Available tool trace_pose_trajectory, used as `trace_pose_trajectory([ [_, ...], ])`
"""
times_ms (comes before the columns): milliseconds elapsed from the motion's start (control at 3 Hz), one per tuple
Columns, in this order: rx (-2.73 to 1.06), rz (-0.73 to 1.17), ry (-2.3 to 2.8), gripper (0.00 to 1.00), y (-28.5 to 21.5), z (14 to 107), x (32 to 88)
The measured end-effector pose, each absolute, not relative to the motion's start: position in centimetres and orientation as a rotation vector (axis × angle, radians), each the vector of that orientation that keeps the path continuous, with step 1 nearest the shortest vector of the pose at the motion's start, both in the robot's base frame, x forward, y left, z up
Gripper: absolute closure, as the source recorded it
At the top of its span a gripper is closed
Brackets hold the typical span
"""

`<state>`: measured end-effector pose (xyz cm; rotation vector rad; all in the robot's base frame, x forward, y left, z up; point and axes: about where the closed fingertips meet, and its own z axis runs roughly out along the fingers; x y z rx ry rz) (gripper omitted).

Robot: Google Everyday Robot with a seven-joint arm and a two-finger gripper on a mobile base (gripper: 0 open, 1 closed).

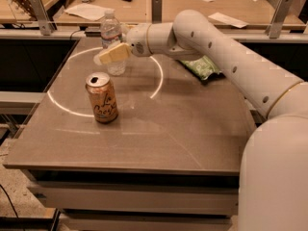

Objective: Knock water bottle over

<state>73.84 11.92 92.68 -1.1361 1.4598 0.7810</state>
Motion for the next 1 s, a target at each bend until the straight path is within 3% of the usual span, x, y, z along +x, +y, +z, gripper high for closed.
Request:
trace_pose_trajectory([
  [1000, -1.179, 0.896, 1.287, 0.65, 13.9, 94.9, 75.2],
])
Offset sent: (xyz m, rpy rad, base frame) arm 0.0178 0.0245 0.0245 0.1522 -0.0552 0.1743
